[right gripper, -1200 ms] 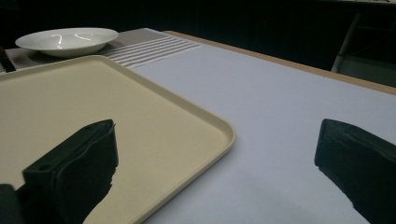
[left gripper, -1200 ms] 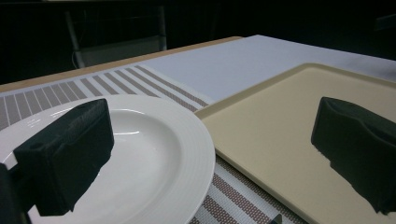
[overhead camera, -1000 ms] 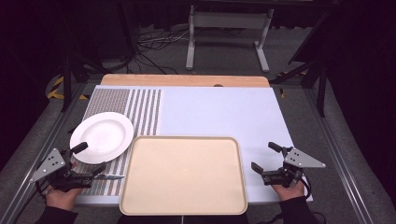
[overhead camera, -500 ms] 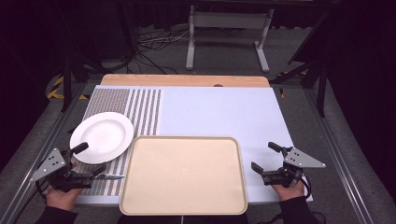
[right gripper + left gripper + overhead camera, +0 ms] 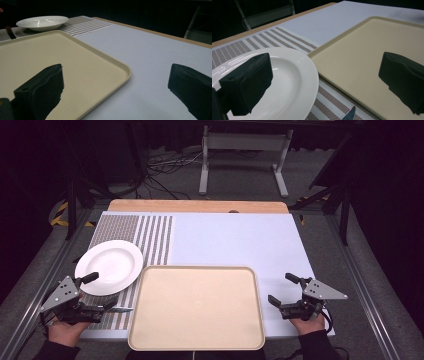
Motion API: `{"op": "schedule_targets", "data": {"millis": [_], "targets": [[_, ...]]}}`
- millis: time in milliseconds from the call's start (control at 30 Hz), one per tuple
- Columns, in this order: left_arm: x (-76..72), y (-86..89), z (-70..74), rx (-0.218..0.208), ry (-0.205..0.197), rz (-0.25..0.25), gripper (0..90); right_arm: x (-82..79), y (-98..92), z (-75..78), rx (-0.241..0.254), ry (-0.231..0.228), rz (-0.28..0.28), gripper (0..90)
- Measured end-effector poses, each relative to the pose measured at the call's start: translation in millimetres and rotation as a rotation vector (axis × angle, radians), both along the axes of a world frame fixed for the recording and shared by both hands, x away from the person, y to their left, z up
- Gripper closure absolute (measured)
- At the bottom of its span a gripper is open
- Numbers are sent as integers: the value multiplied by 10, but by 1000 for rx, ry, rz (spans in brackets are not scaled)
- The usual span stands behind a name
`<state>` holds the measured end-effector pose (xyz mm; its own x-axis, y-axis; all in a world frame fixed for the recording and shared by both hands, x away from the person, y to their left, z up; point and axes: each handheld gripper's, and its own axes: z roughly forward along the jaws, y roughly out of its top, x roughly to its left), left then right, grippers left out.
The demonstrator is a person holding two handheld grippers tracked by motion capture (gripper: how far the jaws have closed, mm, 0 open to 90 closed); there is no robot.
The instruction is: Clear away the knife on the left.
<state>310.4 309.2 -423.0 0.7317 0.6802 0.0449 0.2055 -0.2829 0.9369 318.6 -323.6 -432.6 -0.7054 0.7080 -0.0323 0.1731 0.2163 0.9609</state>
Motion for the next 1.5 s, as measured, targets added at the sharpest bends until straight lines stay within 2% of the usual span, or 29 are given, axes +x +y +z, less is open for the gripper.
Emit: {"op": "schedule_targets", "data": {"millis": [33,100,267,367,400,467,533,600,667,700,800,833,933,1100,1400,1433,1467,1500], "targets": [[0,0,0,0,0,0,1,0,0,0,0,0,0,9],[9,-6,50,29,2,-9,1,5,-1,-2,-1,4,5,12],[42,6,162,84,35,-29,5,6,5,-3,0,9,17,16],[70,30,231,134,70,-50,21,7,7,-5,-2,12,21,16],[83,48,271,166,82,-53,21,7,7,-5,-2,13,20,16],[98,66,322,202,95,-64,21,10,9,-7,-1,13,22,16],[116,77,380,244,124,-87,26,15,11,-9,-2,17,23,16],[124,75,411,276,130,-97,26,17,13,-12,-2,17,21,16],[143,74,442,319,155,-117,28,21,15,-16,3,21,24,16],[143,74,442,319,155,-117,28,23,17,-18,1,23,24,16],[171,72,462,368,185,-133,34,19,26,-16,-3,20,27,16],[171,72,462,368,185,-133,38,19,26,-16,-3,20,27,16],[188,55,474,402,205,-151,41,25,27,-21,0,23,29,15],[215,-8,480,498,237,-184,43,29,29,-23,-4,28,33,15],[261,-76,485,618,292,-232,58,33,36,-29,-7,30,36,15],[262,-85,486,630,308,-235,65,34,37,-30,-8,31,37,15],[262,-85,486,630,308,-235,69,34,37,-30,-8,31,37,15],[273,-102,484,651,313,-241,69,34,38,-30,-9,32,37,15]]}}
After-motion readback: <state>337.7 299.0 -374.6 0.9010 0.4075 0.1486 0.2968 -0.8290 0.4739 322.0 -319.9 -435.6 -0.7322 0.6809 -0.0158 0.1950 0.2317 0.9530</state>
